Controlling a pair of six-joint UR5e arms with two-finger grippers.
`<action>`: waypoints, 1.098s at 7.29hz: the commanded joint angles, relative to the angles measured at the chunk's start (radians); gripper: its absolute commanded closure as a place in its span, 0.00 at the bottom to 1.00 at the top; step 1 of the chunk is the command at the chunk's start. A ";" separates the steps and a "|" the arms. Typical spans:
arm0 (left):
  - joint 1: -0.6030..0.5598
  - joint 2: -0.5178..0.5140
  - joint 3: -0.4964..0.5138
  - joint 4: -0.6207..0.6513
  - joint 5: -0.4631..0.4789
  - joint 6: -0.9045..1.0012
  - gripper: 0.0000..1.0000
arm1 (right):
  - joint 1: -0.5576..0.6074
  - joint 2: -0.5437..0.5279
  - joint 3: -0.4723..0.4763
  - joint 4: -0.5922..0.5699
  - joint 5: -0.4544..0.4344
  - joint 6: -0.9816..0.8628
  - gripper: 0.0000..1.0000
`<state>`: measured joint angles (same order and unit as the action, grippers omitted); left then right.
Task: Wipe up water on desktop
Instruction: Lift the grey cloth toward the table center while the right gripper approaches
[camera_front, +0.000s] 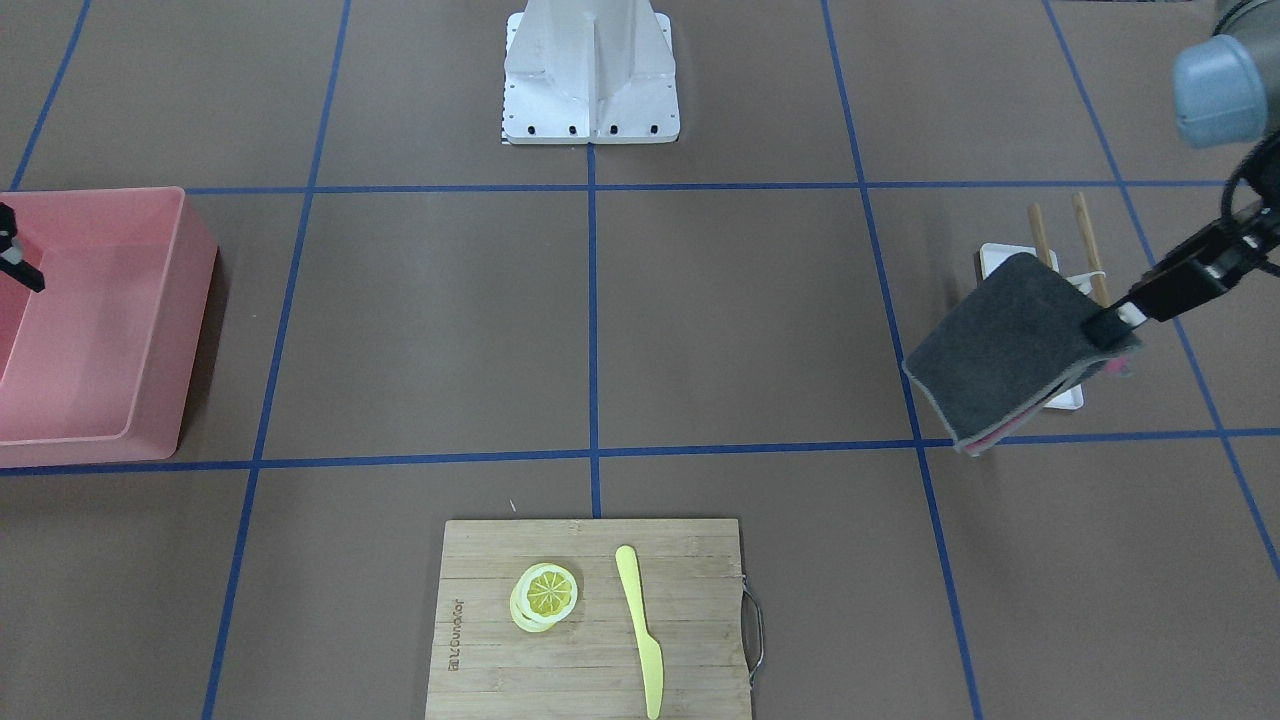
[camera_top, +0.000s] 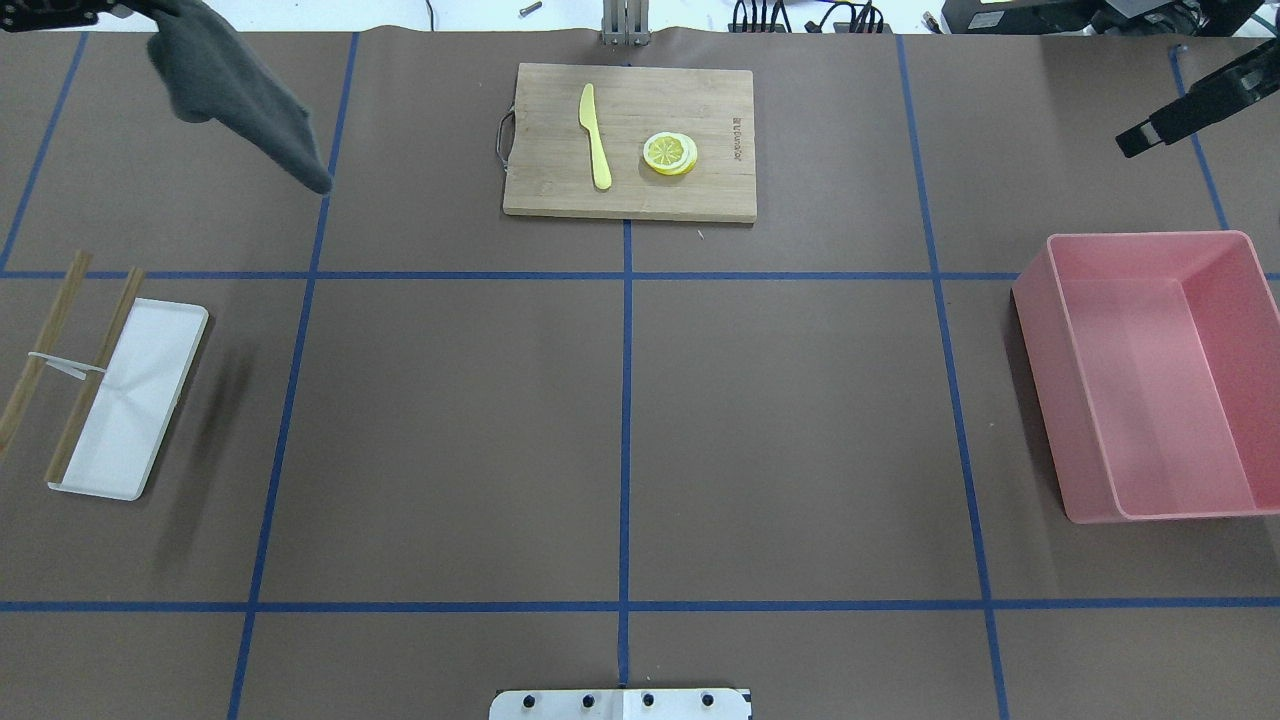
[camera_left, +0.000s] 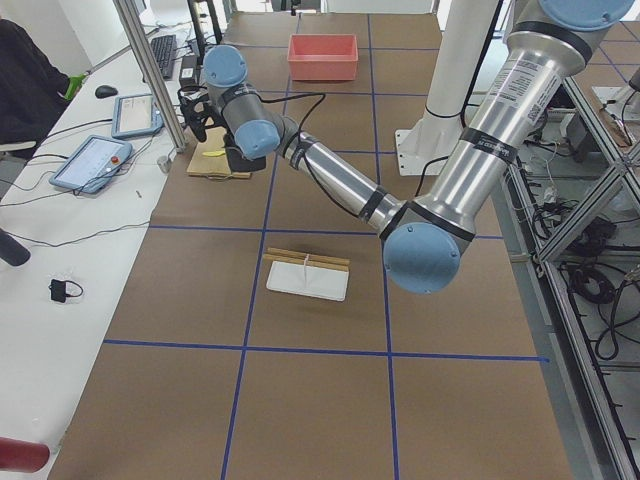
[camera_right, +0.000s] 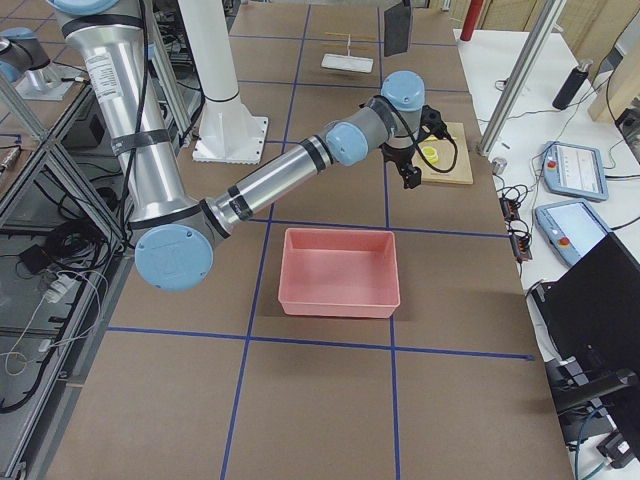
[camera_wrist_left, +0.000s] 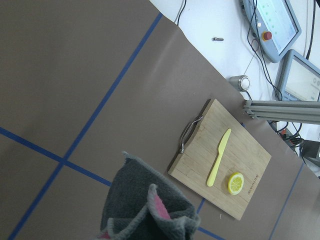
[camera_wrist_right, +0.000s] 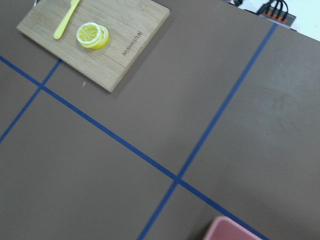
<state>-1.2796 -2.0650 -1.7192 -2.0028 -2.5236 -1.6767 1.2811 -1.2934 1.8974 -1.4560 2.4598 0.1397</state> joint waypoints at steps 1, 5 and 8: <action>0.118 -0.052 -0.037 0.006 0.124 -0.229 1.00 | -0.160 0.043 0.015 0.242 -0.135 0.266 0.00; 0.368 -0.217 -0.022 0.135 0.371 -0.437 1.00 | -0.513 0.121 0.072 0.329 -0.553 0.374 0.00; 0.472 -0.299 0.006 0.145 0.442 -0.533 1.00 | -0.678 0.167 0.072 0.330 -0.745 0.379 0.00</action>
<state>-0.8446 -2.3346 -1.7216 -1.8617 -2.0967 -2.1725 0.6503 -1.1432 1.9682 -1.1279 1.7608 0.5146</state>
